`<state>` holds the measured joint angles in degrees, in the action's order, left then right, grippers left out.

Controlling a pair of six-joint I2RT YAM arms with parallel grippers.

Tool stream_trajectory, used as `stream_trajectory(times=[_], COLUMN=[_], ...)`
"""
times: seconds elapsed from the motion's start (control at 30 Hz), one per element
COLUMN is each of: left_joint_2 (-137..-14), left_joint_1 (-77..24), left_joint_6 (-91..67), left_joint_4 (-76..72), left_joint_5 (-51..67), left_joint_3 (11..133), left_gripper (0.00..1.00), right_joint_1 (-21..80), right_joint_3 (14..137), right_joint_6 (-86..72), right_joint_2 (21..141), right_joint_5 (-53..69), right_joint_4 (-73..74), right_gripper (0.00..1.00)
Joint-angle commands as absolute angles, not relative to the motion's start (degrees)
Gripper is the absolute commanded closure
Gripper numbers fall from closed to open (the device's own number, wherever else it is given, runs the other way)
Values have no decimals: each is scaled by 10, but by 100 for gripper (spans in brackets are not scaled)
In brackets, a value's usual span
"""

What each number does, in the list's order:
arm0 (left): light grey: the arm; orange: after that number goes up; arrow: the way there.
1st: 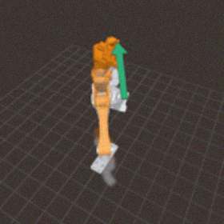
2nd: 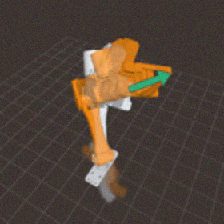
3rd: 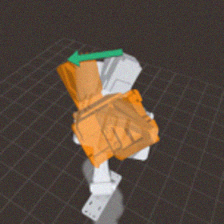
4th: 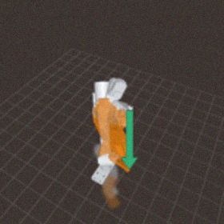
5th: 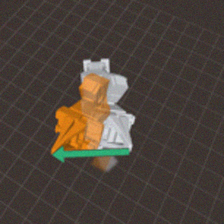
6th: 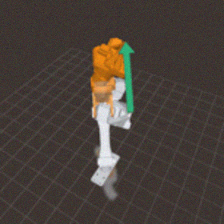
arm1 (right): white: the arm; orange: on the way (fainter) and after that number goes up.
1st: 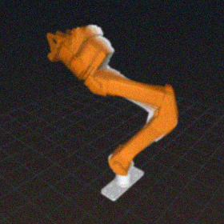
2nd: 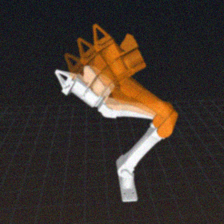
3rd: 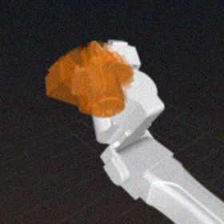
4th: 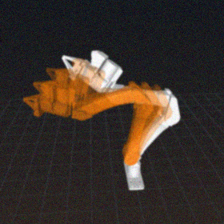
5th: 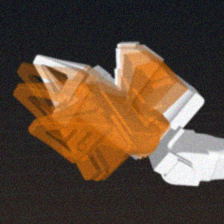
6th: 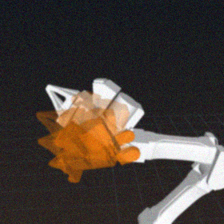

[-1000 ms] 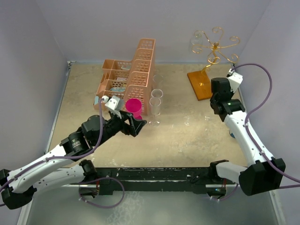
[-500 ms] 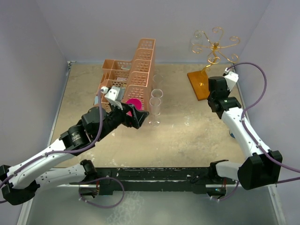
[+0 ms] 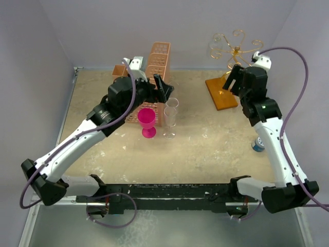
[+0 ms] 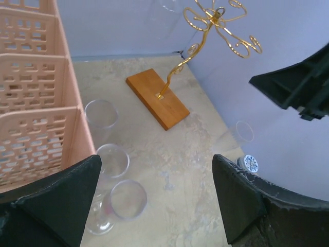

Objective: Take the wine glass off the wine glass rack
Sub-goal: Adjust the wine rack at the center of the board.

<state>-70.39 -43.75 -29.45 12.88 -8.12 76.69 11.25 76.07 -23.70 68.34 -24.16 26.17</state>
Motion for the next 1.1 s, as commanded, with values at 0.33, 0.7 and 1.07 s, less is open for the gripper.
stream_trajectory(times=[0.33,0.7,1.07], left_joint_2=[-844,-857,-823], left_joint_1=[-423,-423,-421], left_joint_6=[-308,-299,-293], left_joint_4=[47,47,56], left_joint_5=[-13,-3,9], left_joint_3=[912,912,888], left_gripper=[17,17,17], right_joint_1=[109,6,-6], right_joint_3=[1111,1053,921], right_joint_6=[-176,-206,-185], right_joint_2=[872,857,804], right_joint_5=[-77,6,41], right_joint_4=[149,149,141], right_gripper=[14,17,21])
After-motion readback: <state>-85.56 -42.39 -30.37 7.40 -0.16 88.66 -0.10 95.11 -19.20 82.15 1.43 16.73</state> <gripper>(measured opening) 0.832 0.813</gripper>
